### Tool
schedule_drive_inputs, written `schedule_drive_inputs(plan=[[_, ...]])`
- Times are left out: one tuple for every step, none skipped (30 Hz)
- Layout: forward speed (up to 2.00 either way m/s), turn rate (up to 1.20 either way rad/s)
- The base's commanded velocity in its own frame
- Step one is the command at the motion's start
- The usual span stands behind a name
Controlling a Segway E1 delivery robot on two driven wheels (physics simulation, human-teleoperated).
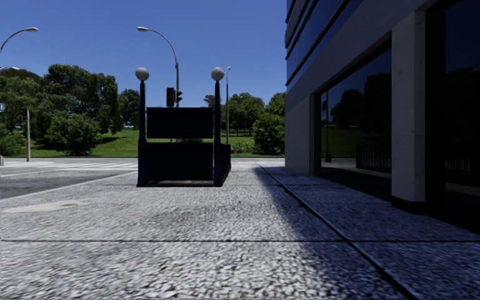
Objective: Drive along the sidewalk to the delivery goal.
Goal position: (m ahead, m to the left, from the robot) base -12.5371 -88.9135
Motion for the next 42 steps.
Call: schedule_drive_inputs(plan=[[2.0, -0.23], [2.0, -0.23], [2.0, -0.23], [2.0, -0.23], [2.0, -0.23], [2.0, -0.23], [2.0, -0.23], [2.0, -0.23], [2.0, -0.23], [2.0, -0.23], [2.0, -0.23], [2.0, -0.23], [2.0, -0.23], [2.0, -0.23], [2.0, -0.23], [2.0, -0.23], [2.0, -0.23], [2.0, -0.23], [2.0, -0.23], [2.0, -0.23], [2.0, -0.23], [2.0, -0.23], [2.0, -0.23], [2.0, -0.23], [2.0, -0.23], [2.0, -0.23], [2.0, -0.23], [2.0, -0.23], [2.0, -0.23], [2.0, -0.23], [2.0, -0.23], [2.0, -0.23], [2.0, -0.23], [2.0, -0.23], [2.0, -0.23], [2.0, -0.23], [2.0, -0.23], [2.0, -0.23], [2.0, -0.23], [2.0, -0.23], [2.0, -0.23], [2.0, -0.23]])
